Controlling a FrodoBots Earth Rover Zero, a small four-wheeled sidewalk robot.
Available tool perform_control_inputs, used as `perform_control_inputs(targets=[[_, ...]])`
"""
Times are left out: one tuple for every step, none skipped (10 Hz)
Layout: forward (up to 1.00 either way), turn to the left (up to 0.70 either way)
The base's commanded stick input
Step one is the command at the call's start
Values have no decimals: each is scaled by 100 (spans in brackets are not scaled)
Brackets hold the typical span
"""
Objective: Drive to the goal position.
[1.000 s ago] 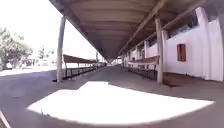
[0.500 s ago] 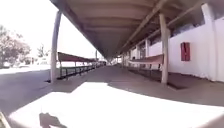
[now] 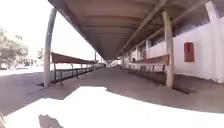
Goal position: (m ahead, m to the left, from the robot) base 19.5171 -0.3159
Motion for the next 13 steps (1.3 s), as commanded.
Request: perform_control_inputs(targets=[[70, 0], [70, 0], [70, 0], [70, 0], [70, 0], [70, 0], [70, 0], [70, 0], [70, 0], [70, 0], [70, 3], [70, 10], [70, 9]])
